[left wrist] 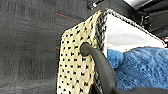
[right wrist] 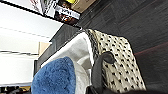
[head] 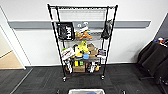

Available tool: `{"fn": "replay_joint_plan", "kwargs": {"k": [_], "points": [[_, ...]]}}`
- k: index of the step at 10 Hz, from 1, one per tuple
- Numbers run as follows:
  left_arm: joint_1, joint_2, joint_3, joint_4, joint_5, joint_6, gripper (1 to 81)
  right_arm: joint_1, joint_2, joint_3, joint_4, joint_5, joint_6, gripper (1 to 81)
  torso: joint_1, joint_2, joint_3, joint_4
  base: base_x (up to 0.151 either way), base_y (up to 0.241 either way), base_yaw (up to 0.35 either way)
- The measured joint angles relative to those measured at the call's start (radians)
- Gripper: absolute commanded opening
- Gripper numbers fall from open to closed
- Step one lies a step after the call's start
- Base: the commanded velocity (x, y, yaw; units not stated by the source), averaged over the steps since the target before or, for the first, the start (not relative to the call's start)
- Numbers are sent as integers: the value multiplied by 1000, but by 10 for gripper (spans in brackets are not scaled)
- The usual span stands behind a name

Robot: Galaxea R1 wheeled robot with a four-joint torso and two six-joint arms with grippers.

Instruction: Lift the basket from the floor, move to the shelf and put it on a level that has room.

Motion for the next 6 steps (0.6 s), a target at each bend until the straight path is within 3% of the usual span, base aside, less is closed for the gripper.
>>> {"fn": "replay_joint_plan", "kwargs": {"k": [3, 6], "points": [[7, -61, 91, -5, 0, 0, 10, -9, -70, 101, 1, 25, 0, 10, -65, 98, 94, 0, 0, 0, 0], [13, -120, 190, -8, -4, -1, 10, -16, -135, 190, 1, 39, 0, 10, -120, 181, 119, 0, 0, 0, 0]]}}
